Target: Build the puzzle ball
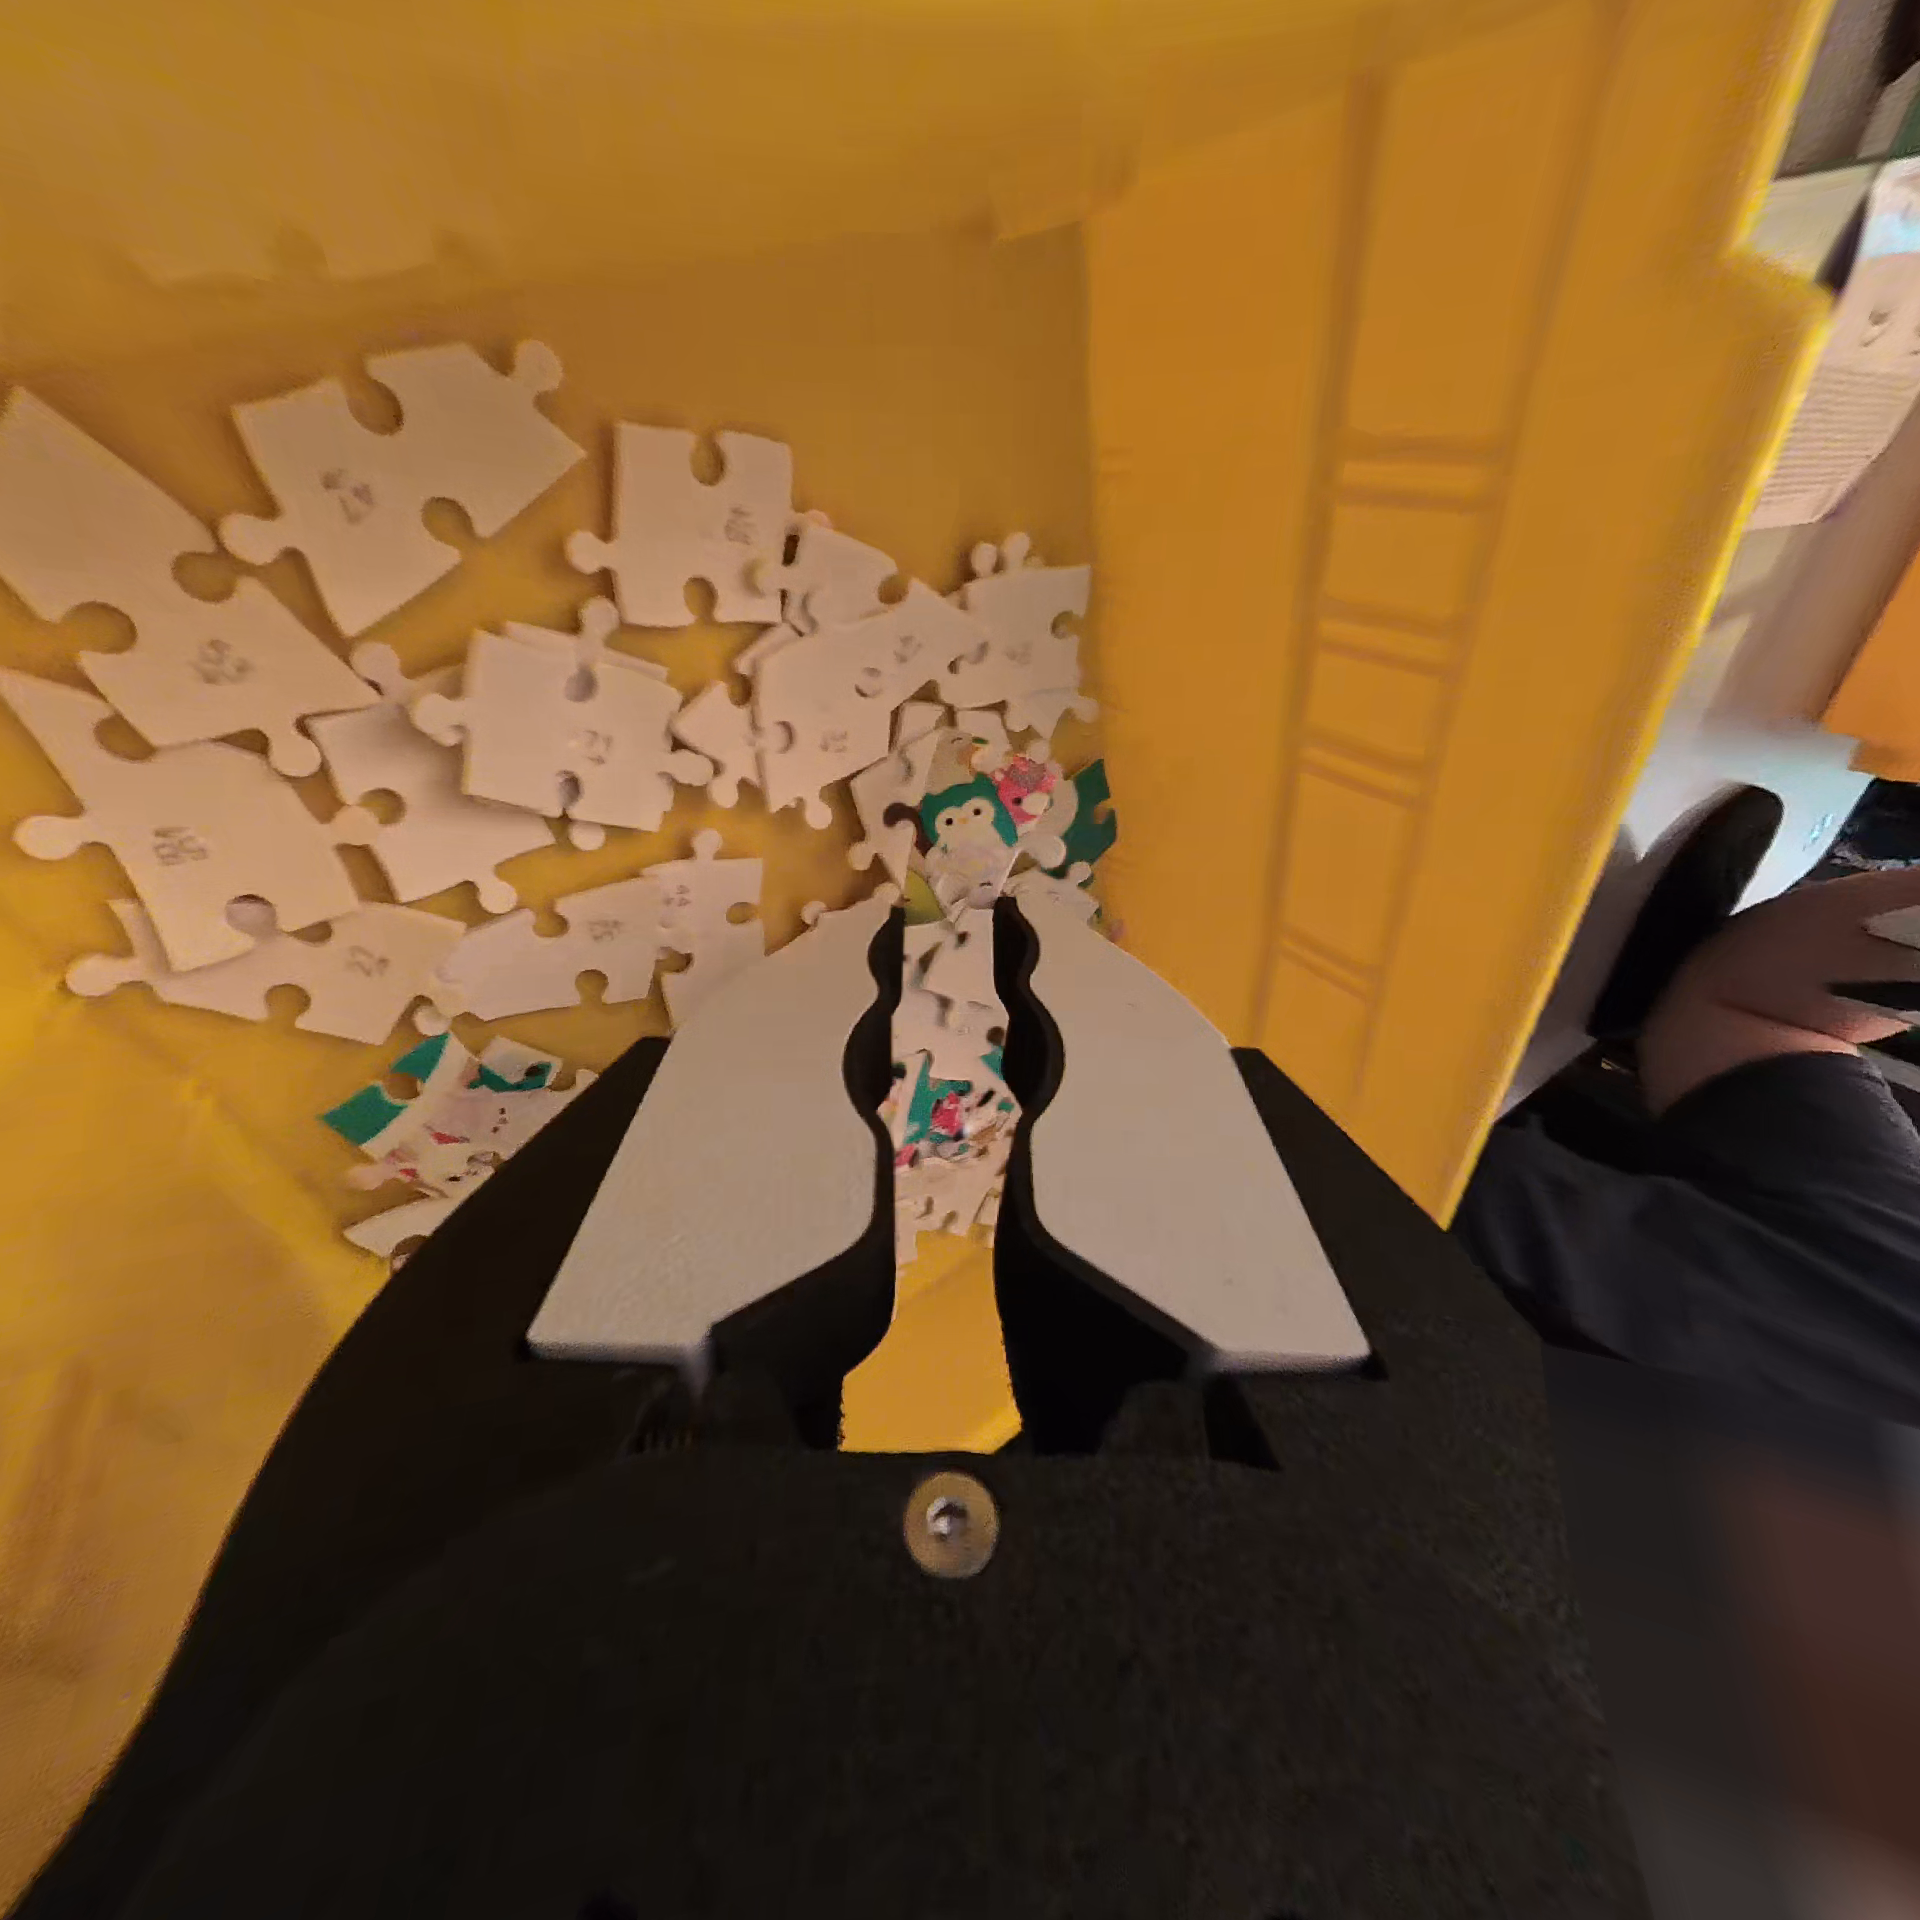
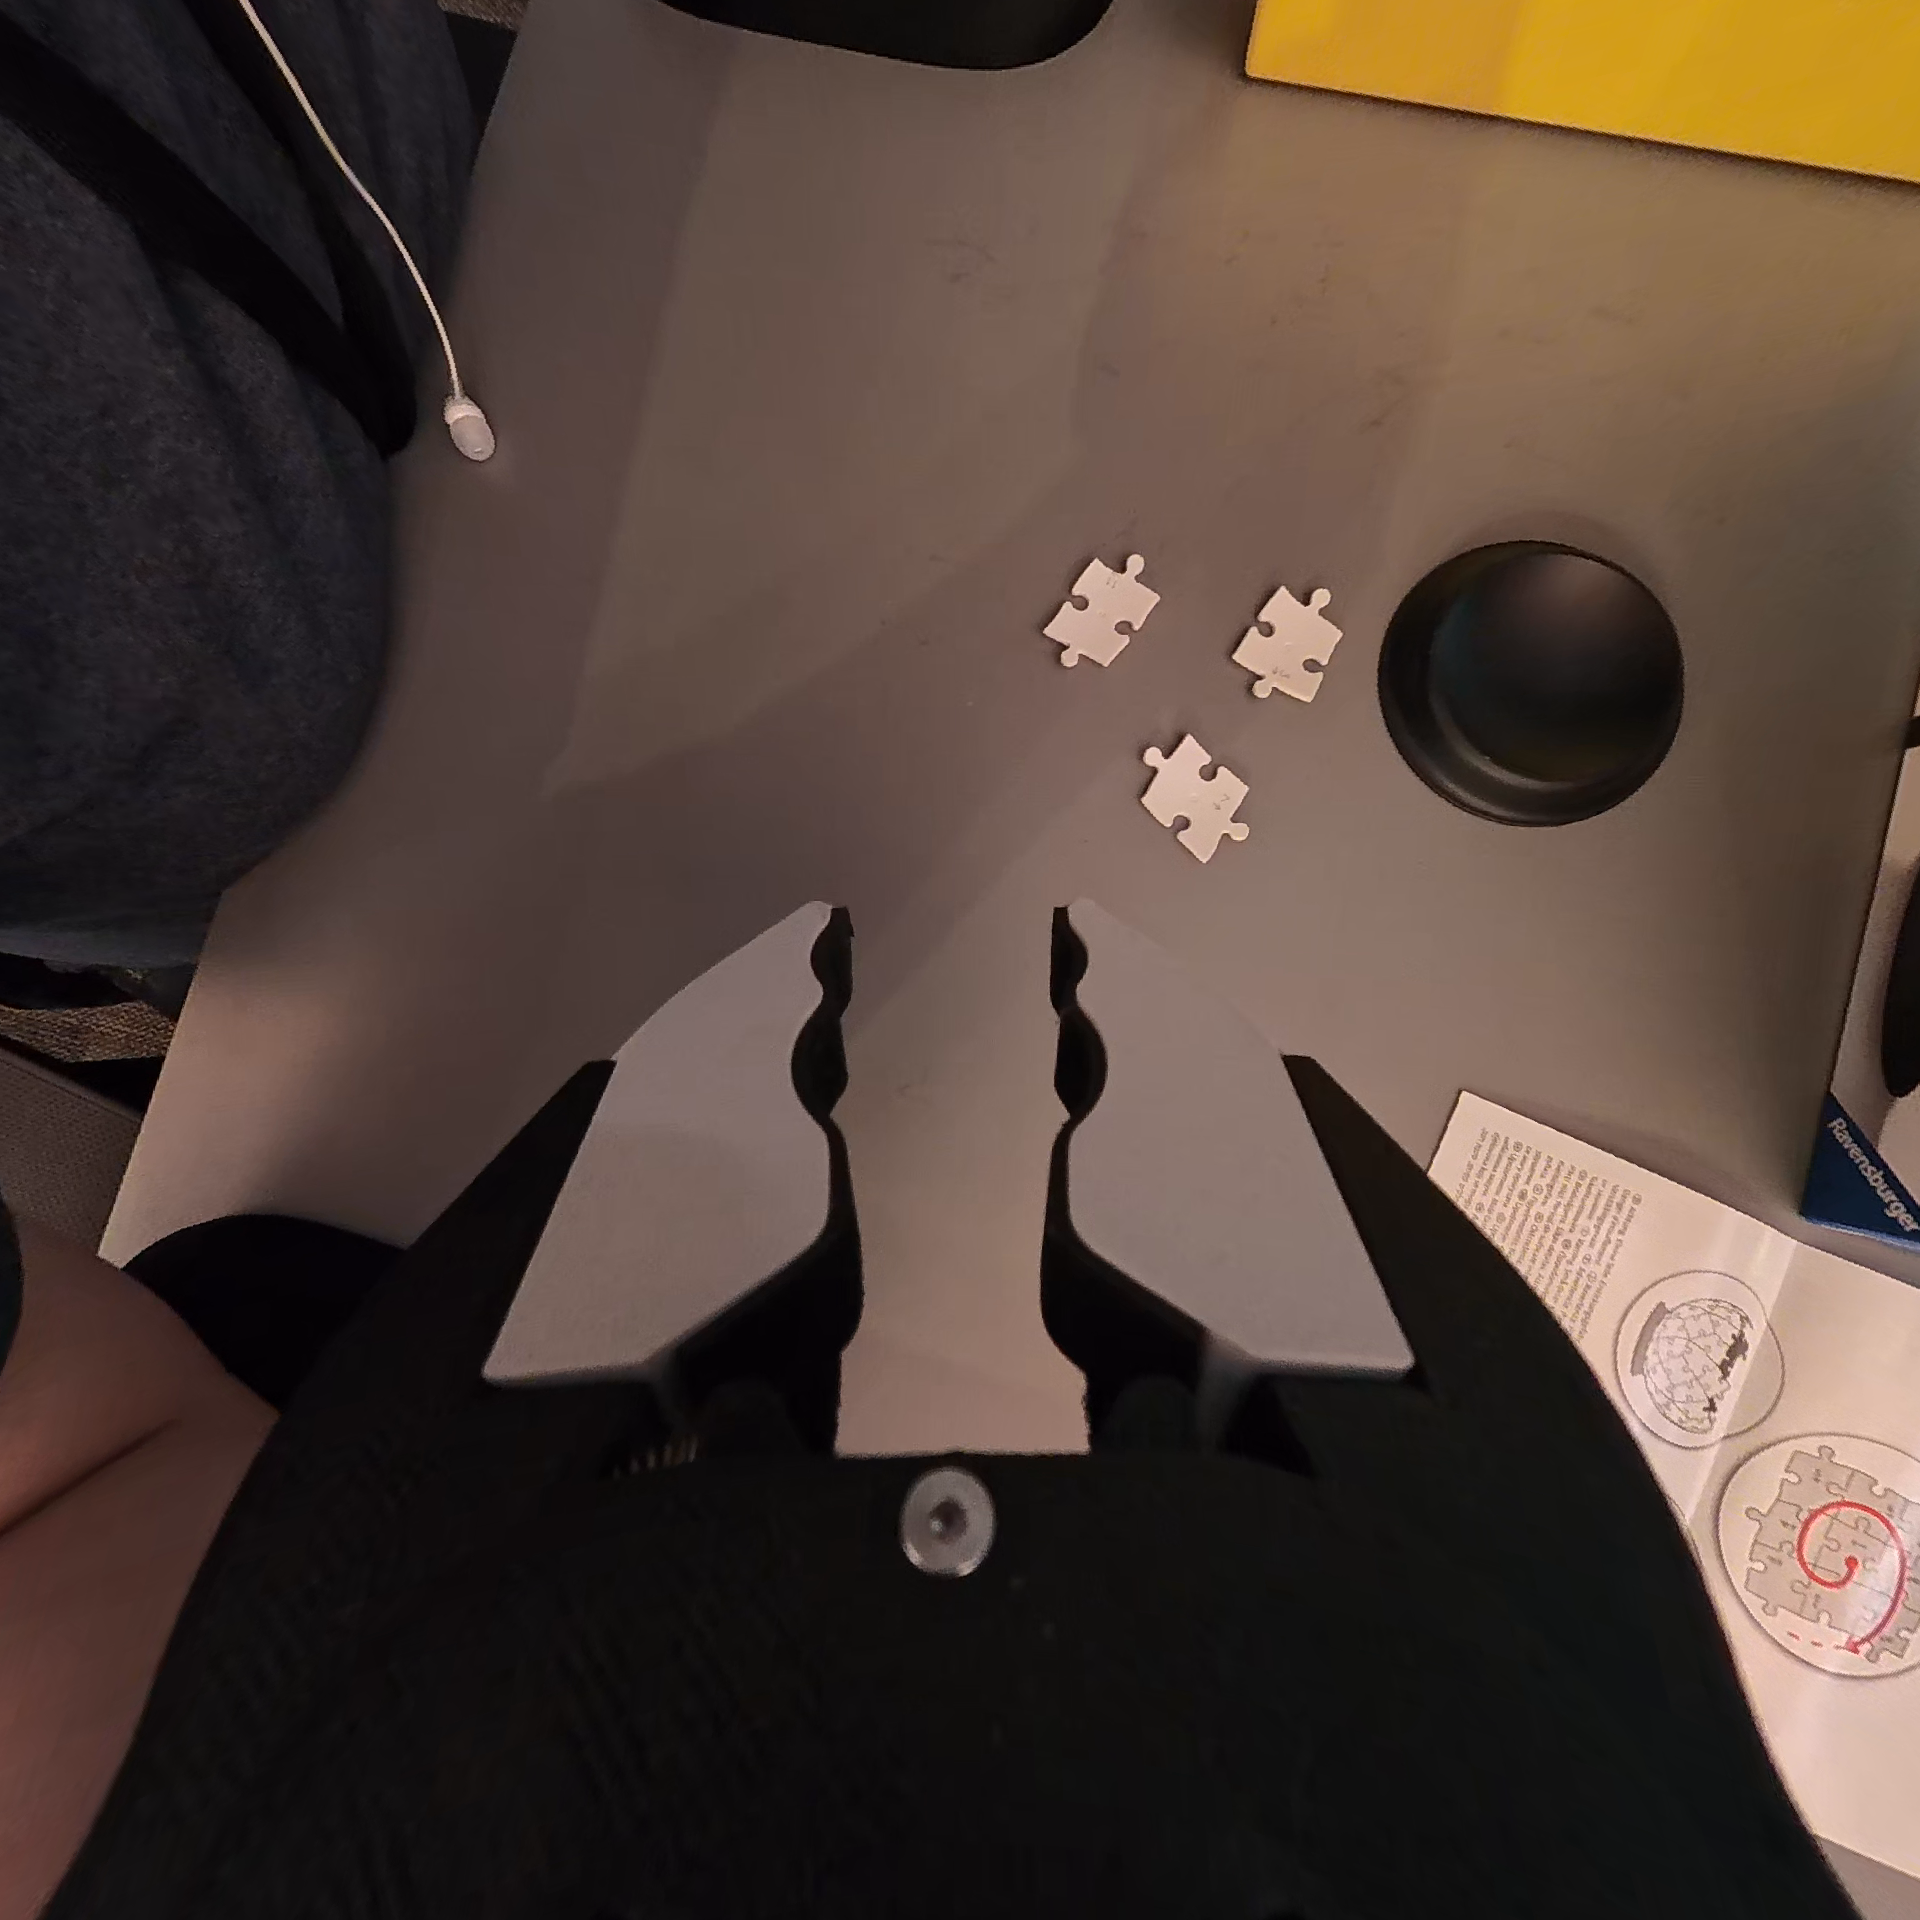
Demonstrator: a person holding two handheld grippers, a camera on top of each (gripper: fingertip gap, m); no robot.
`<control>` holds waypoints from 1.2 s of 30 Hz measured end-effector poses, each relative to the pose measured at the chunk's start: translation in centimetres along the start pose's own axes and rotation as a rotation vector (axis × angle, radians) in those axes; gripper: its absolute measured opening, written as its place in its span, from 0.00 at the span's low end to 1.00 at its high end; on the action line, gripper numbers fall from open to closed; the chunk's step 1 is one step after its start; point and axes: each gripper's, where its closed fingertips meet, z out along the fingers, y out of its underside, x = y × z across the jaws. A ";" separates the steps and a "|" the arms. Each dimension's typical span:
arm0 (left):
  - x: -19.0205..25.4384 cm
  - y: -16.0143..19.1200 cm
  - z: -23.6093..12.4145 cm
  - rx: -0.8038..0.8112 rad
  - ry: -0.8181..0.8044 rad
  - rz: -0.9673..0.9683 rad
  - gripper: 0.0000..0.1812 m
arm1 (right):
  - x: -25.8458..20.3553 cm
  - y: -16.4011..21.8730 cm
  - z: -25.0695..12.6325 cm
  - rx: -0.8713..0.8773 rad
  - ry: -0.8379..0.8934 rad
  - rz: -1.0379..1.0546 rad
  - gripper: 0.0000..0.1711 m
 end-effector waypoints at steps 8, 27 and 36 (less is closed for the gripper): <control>-1.5 0.4 0.5 -0.025 -0.081 0.009 0.12 | 0.0 0.2 0.3 -0.015 -0.008 0.003 0.22; -1.0 -0.2 0.3 0.271 -0.641 0.759 0.35 | -0.1 0.3 0.0 -0.019 -0.003 0.004 0.22; -1.6 0.2 1.6 0.180 -0.766 1.018 0.29 | -0.3 0.3 0.1 -0.024 -0.011 0.005 0.22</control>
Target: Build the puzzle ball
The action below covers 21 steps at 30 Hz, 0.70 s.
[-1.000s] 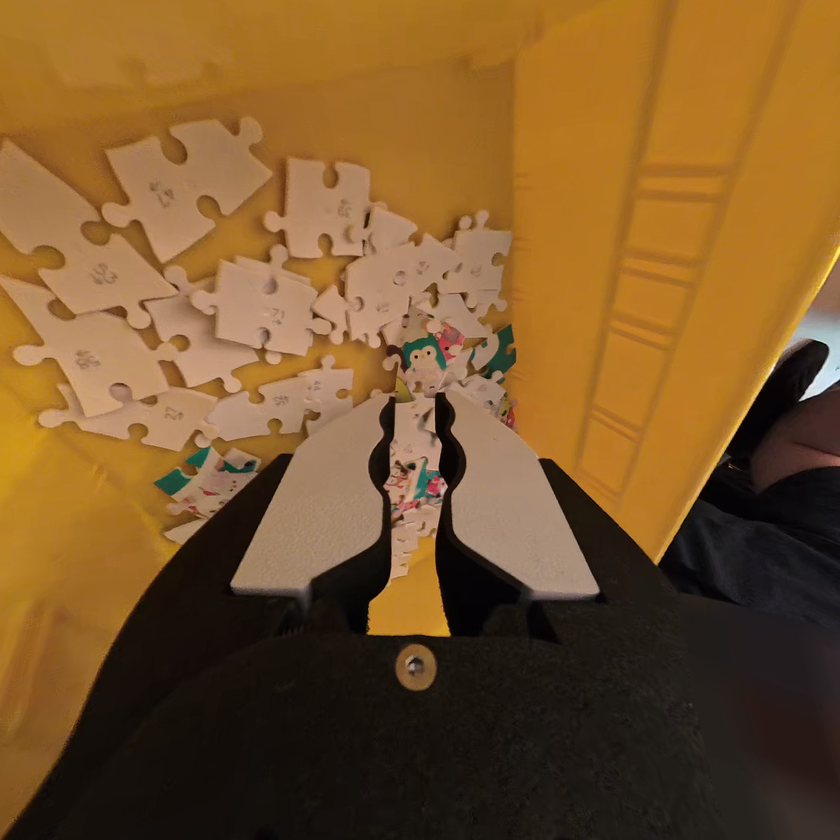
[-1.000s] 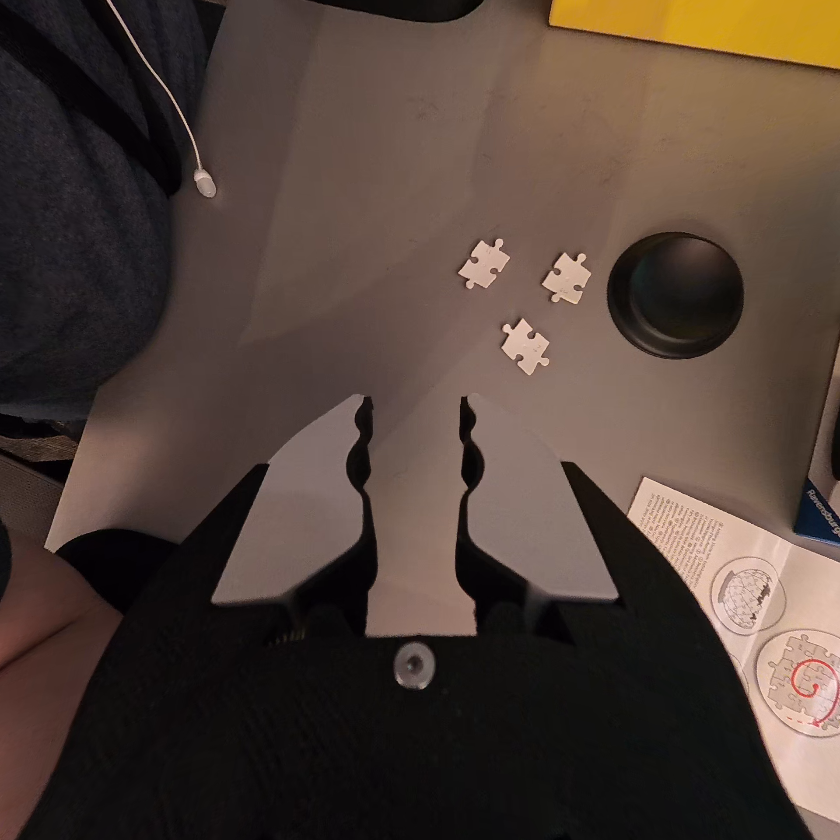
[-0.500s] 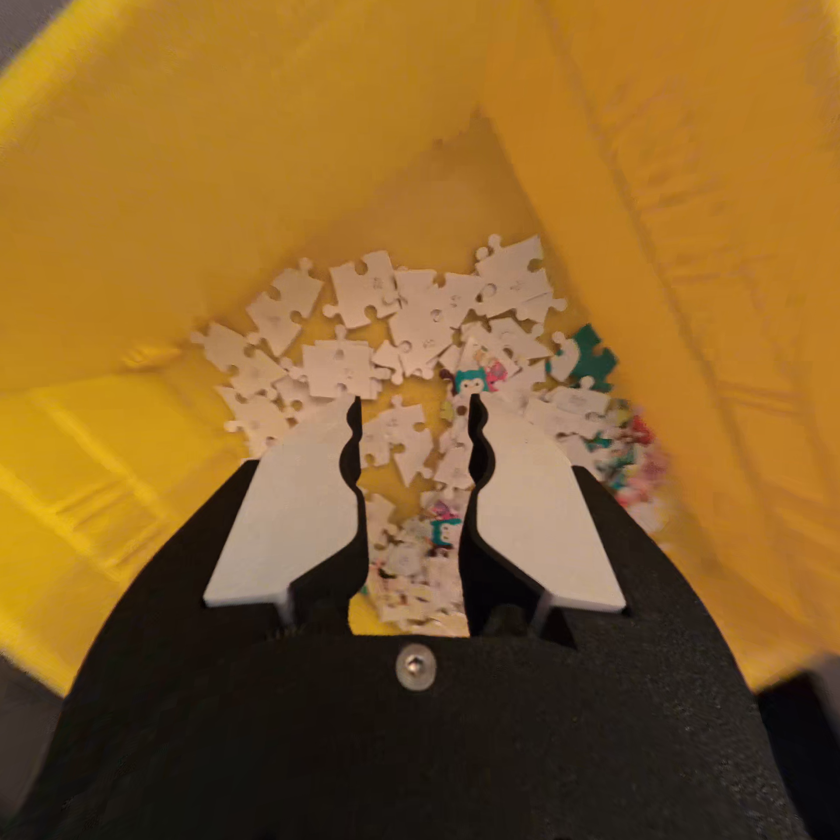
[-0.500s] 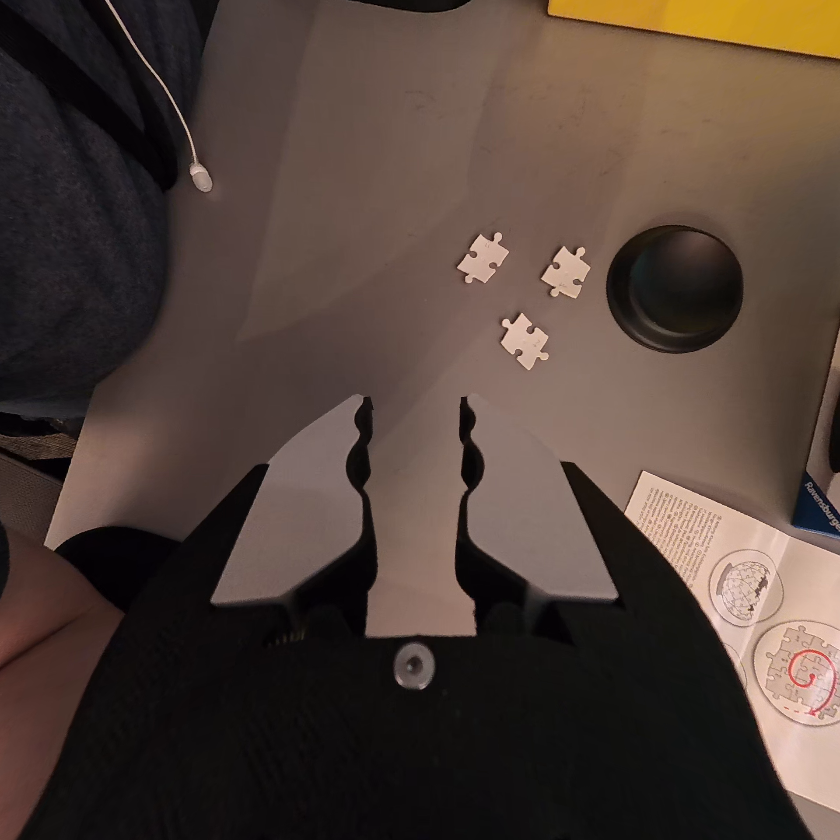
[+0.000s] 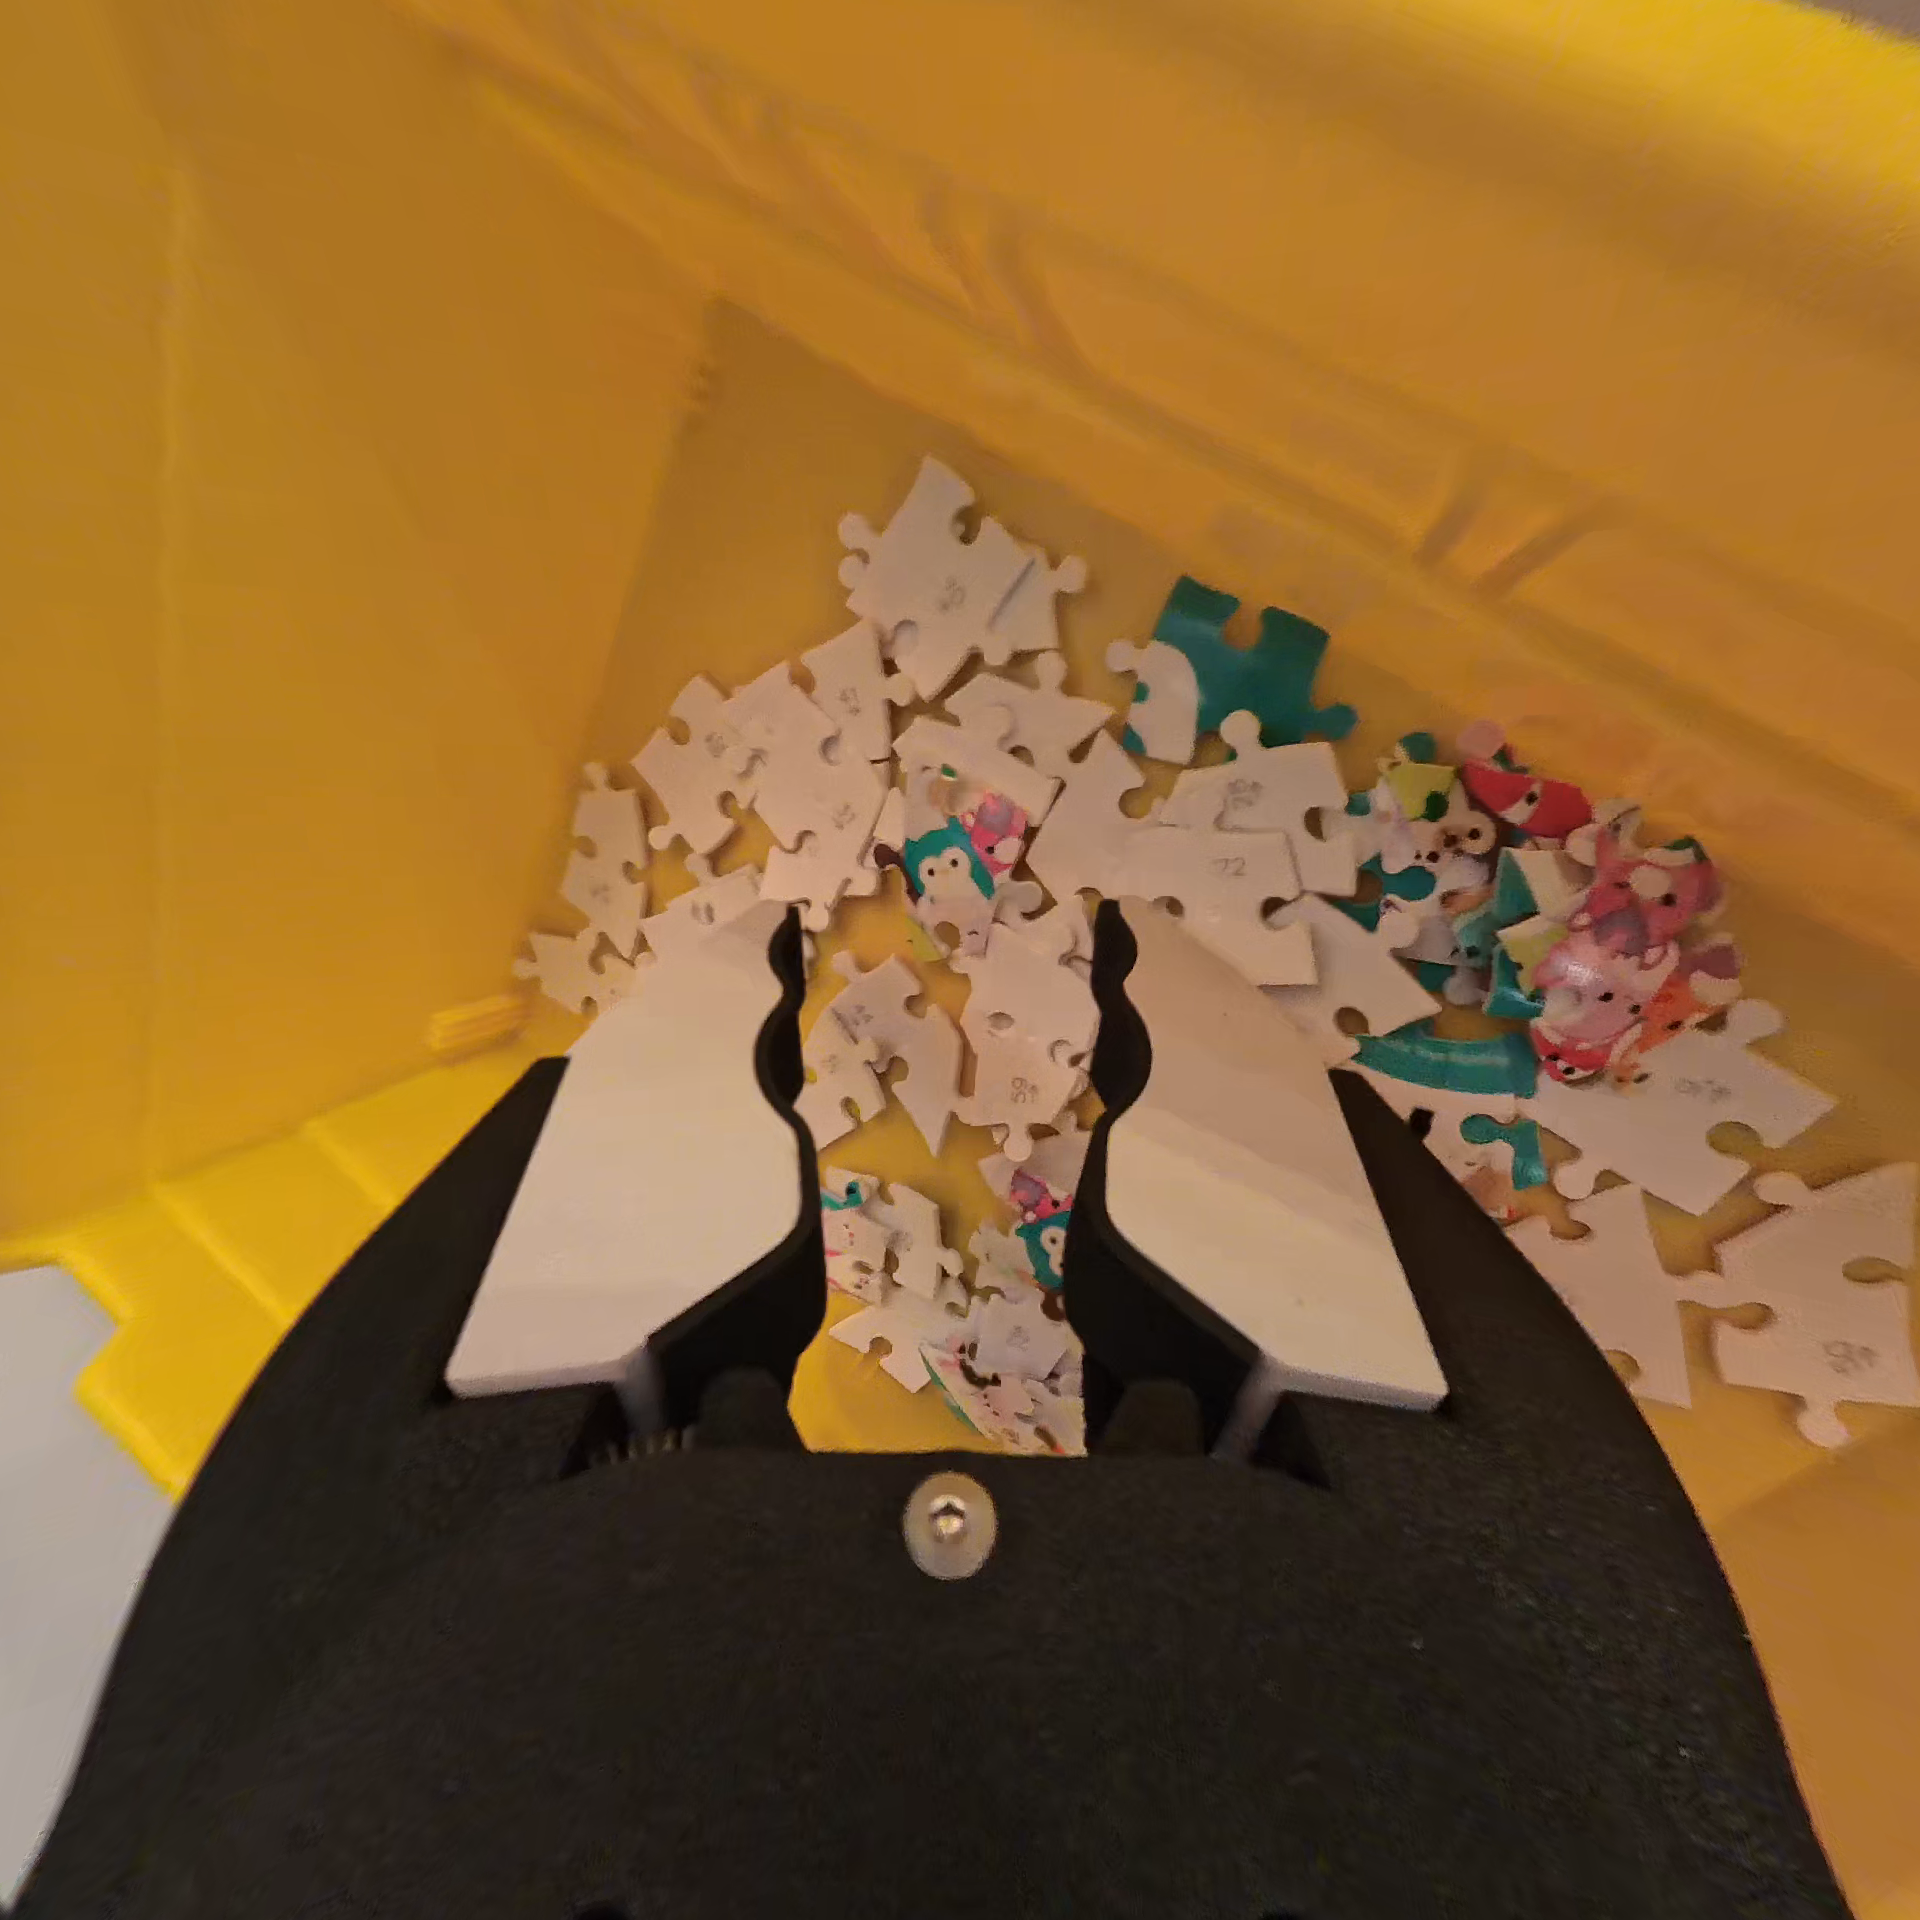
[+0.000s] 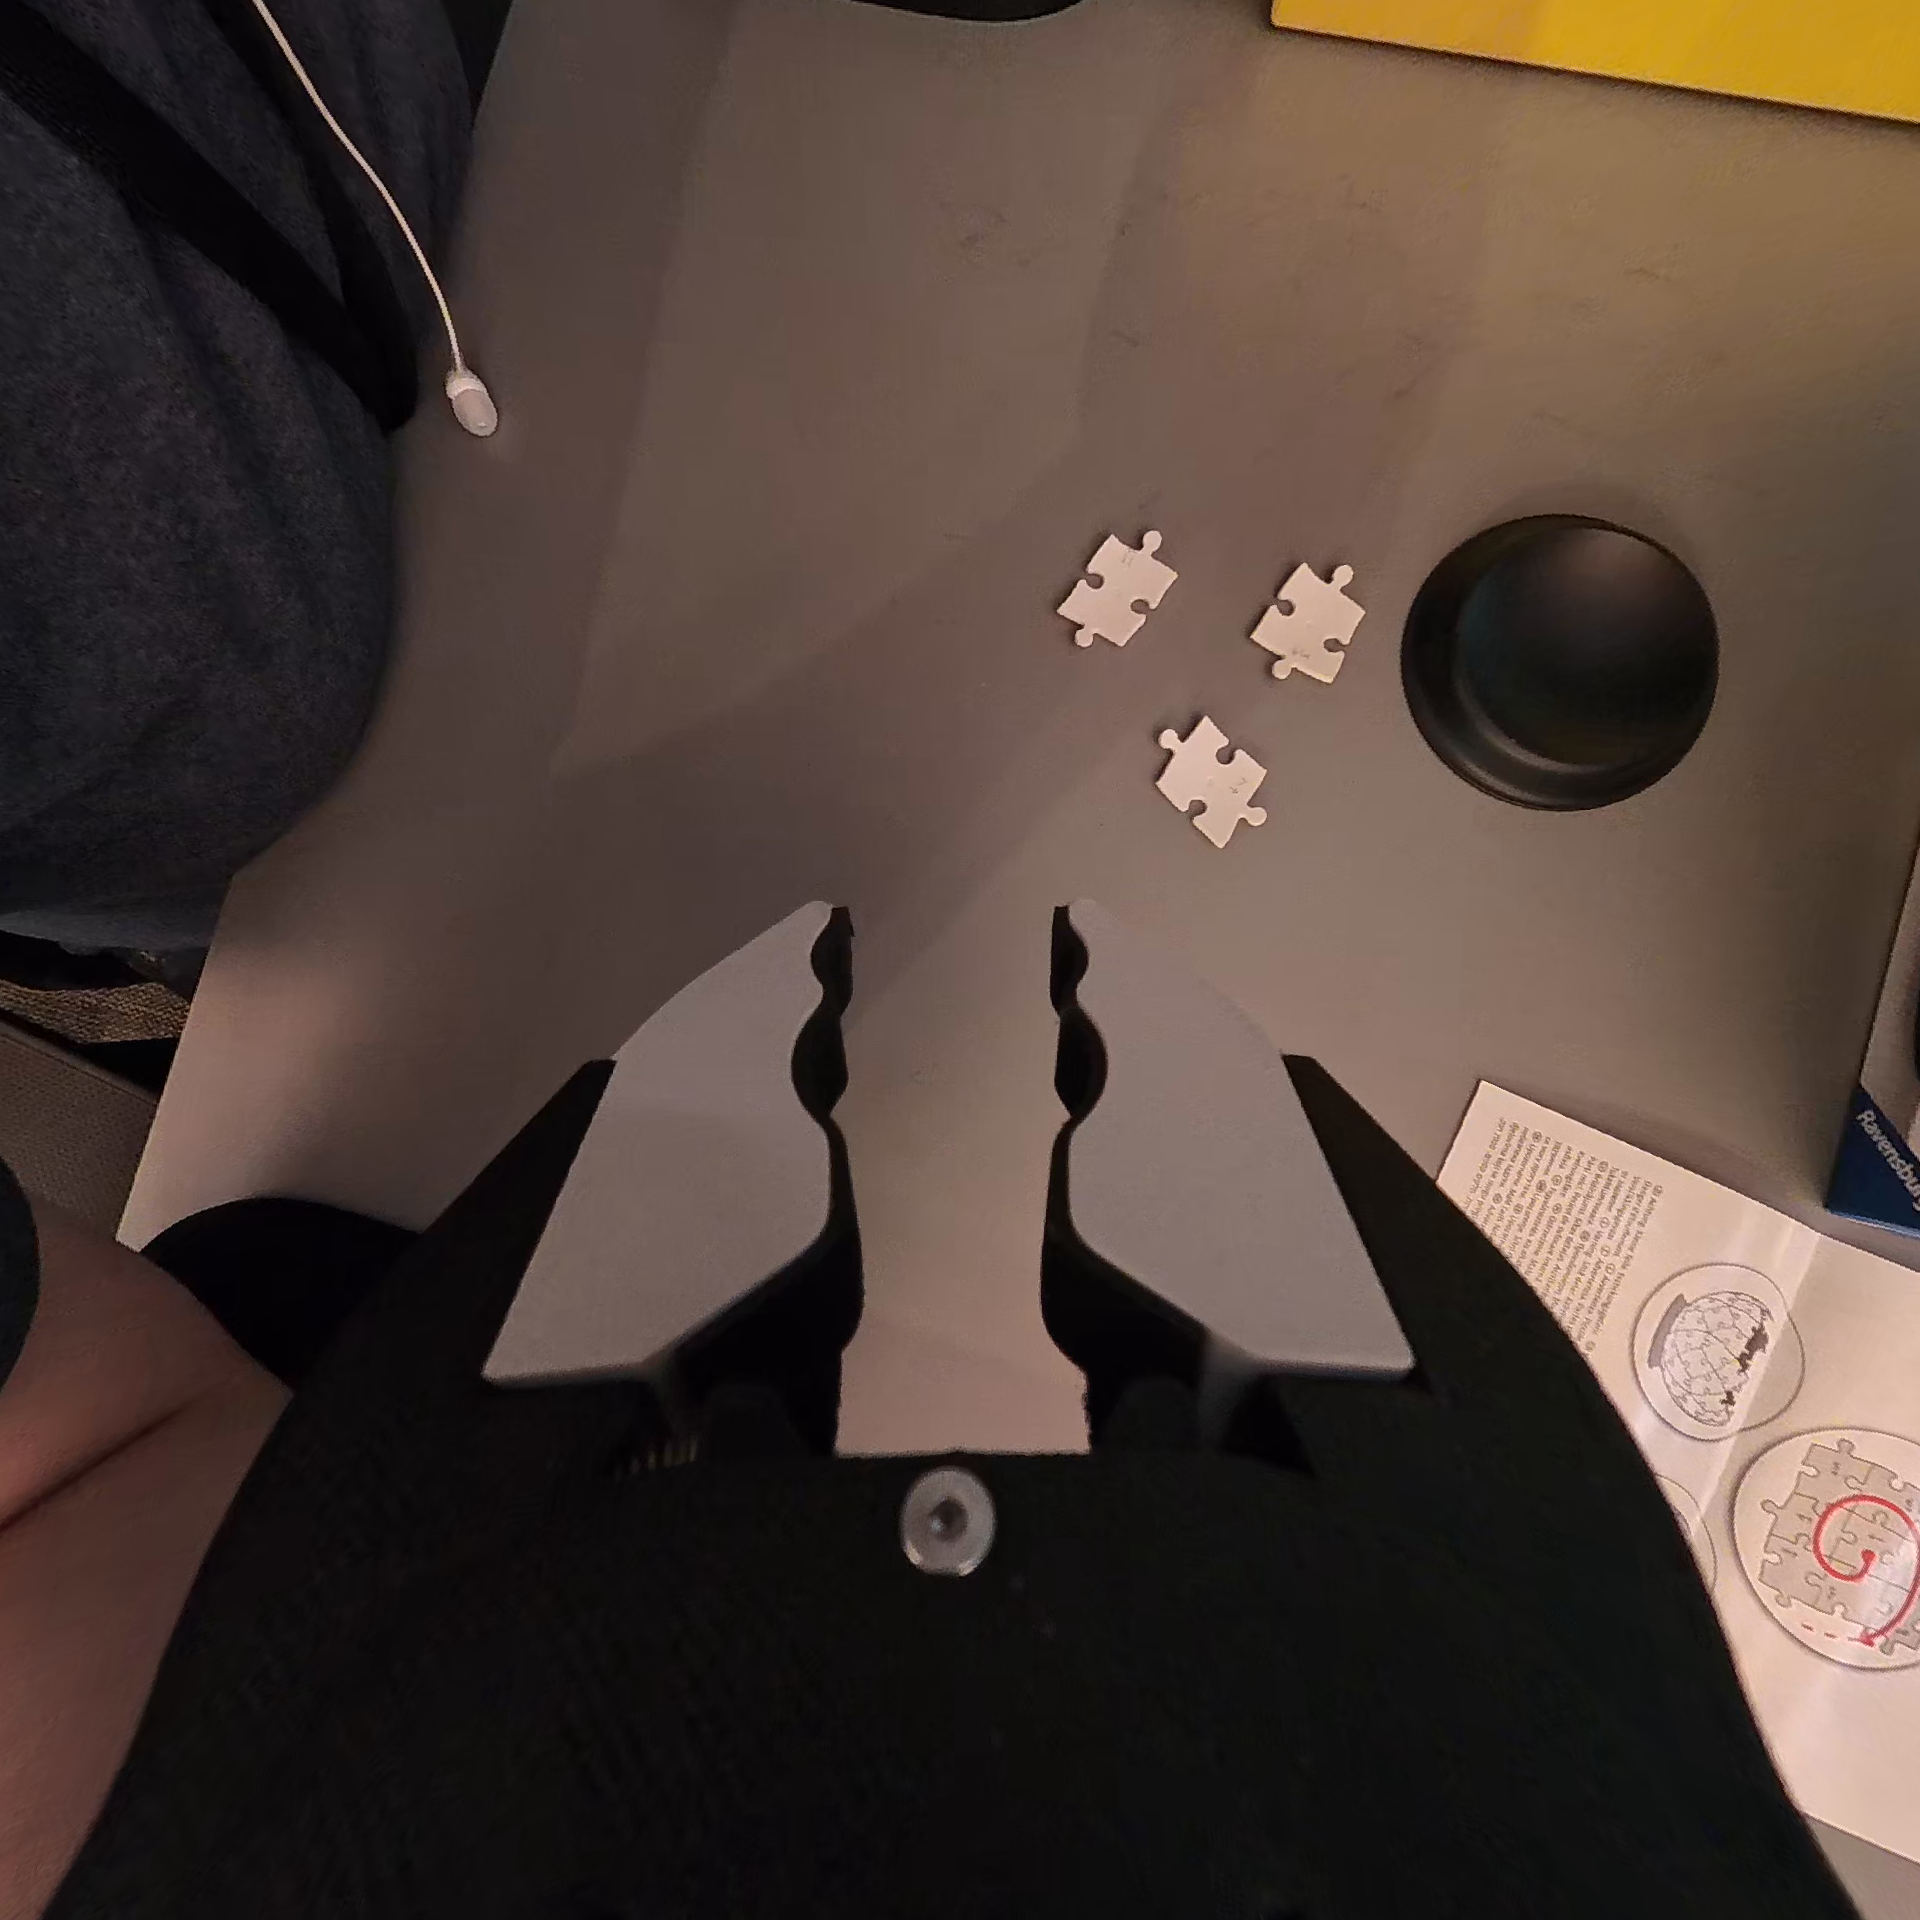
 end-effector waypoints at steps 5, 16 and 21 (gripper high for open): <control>0.0 0.1 0.3 0.000 0.059 0.028 0.23 | -0.1 0.1 0.1 -0.003 -0.008 0.004 0.22; -1.1 0.3 1.2 -0.031 0.186 0.012 0.10 | -0.1 0.0 0.1 0.000 -0.010 0.001 0.22; -1.8 -0.3 1.0 0.010 0.197 -0.032 0.03 | -0.1 -0.1 0.1 0.005 -0.012 0.001 0.22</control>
